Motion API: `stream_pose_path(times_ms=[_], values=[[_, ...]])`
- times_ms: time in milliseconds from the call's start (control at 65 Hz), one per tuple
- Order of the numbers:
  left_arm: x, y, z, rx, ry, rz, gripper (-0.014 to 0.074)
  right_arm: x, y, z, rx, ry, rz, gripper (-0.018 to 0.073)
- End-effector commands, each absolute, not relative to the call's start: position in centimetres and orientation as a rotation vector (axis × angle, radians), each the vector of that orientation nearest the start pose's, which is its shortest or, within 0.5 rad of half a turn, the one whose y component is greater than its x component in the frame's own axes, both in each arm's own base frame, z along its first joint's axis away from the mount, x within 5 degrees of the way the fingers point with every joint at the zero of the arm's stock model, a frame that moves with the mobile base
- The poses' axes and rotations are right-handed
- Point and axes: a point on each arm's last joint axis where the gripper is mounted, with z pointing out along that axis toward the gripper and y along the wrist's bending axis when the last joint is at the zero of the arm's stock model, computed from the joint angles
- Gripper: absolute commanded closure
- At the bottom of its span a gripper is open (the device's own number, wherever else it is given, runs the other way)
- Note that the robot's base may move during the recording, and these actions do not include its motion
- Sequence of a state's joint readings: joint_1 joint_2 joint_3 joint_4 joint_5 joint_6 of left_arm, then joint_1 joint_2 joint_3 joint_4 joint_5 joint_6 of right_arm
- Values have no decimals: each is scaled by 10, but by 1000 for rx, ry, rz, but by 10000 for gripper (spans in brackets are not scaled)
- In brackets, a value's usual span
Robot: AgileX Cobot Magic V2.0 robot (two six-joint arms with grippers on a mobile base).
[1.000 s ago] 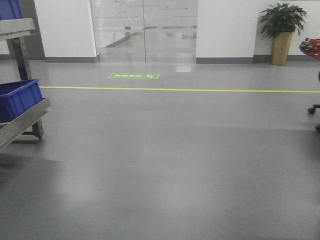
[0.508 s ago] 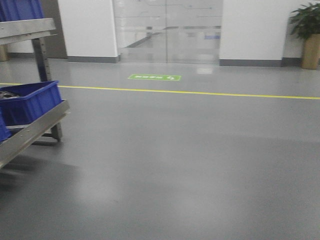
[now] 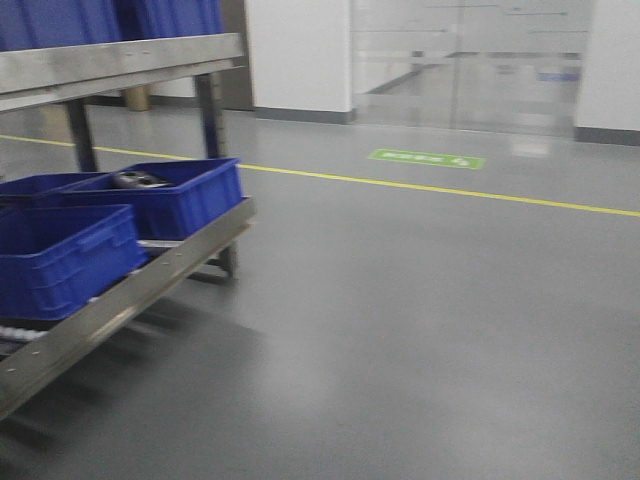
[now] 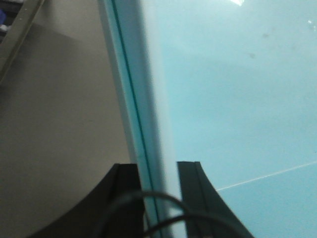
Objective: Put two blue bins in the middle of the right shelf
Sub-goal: 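Turn the base and drive up to the shelf of dark-blue bins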
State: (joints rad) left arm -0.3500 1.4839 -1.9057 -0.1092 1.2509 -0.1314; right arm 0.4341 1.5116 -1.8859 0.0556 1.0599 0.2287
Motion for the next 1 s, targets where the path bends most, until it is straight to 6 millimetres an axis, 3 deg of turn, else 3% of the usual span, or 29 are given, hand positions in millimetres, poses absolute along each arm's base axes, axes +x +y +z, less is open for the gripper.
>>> stream_pose_path(times_ms=[0,984], values=[[259,-112,502,301,2235,-465,707,278,134,507,-203,2047,502,712],[259,-112,502,301,2235,-465,707,278,134,507,-203,2047,502,712]])
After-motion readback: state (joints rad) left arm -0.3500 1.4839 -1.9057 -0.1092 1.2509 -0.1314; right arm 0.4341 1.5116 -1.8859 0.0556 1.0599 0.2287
